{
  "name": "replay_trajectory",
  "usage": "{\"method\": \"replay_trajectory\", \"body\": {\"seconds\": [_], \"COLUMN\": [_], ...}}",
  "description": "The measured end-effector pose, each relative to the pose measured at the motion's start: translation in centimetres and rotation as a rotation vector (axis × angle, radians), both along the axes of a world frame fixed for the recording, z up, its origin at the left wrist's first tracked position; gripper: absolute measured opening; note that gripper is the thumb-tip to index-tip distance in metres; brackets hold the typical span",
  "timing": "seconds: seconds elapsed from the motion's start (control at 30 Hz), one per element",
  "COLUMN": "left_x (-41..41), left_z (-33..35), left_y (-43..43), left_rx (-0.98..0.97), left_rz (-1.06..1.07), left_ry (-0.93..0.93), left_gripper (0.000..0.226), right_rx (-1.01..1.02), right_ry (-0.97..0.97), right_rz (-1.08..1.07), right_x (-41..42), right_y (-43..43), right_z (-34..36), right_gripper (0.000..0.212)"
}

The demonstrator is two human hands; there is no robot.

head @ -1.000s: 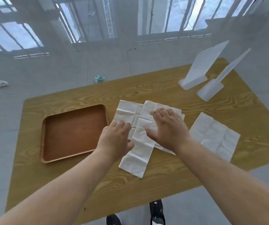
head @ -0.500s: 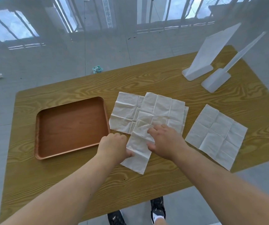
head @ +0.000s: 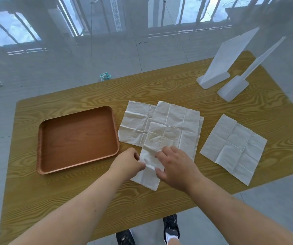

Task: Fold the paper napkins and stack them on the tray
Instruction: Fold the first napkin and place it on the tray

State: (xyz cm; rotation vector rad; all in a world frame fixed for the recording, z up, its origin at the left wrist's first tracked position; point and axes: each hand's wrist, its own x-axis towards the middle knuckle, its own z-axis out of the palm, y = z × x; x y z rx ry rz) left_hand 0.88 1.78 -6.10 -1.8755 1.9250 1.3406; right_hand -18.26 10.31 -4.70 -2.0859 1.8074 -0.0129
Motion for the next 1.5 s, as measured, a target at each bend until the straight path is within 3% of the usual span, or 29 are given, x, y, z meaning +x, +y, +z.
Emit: {"method": "replay_trajectory", "body": {"seconds": [0.23, 0.5, 0.67, 0.73, 0.8, 0.93, 1.0, 1.1, 1.17, 1.3, 1.5], "left_x": [0.2, 0.1, 0.2, 0.3, 0.2, 0.7, 0.7, 0.4, 0.4, 0.7, 0.5], "left_z": [0.5, 1.9, 2.6, 2.6, 2.9, 3.2, 3.5, 3.6, 3.7, 3.2, 2.0], "left_y": [0.4, 0.4, 0.0, -0.3, -0.4, -0.4, -0.6, -0.9, -0.6, 0.2, 0.6], "left_rx": [0.285, 0.485, 0.561, 0.509, 0.338, -0.331, -0.478, -0.555, -0.522, -0.417, -0.445], "left_rz": [0.315, 0.411, 0.405, 0.386, 0.317, -0.204, -0.420, -0.571, -0.575, -0.500, -0.459], "left_ry": [0.256, 0.558, 0.654, 0.640, 0.559, 0.170, 0.083, 0.001, 0.003, 0.032, -0.008], "left_gripper": [0.036, 0.053, 0.071, 0.082, 0.094, 0.095, 0.086, 0.039, 0.020, 0.016, 0.024], "right_rx": [0.014, 0.042, 0.010, -0.021, -0.065, -0.154, -0.181, -0.216, -0.208, -0.130, 0.028], "right_ry": [-0.071, -0.074, -0.140, -0.146, -0.162, -0.189, -0.205, -0.210, -0.219, -0.247, -0.276], "right_rz": [-0.063, -0.119, -0.148, -0.167, -0.194, -0.200, -0.174, -0.117, -0.113, -0.209, -0.403], "right_x": [0.7, 0.7, 0.9, 0.8, 0.7, 0.1, -0.2, -0.5, -0.6, -0.8, -1.1], "right_y": [2.3, 1.5, 0.6, 0.3, 0.1, -0.5, -0.8, -0.9, -0.6, 0.3, 0.4], "right_z": [-0.9, -0.9, -0.2, 0.2, 0.7, 1.7, 2.2, 2.4, 2.3, 1.7, 0.4], "right_gripper": [0.069, 0.061, 0.030, 0.021, 0.016, 0.012, 0.013, 0.011, 0.011, 0.011, 0.020]}}
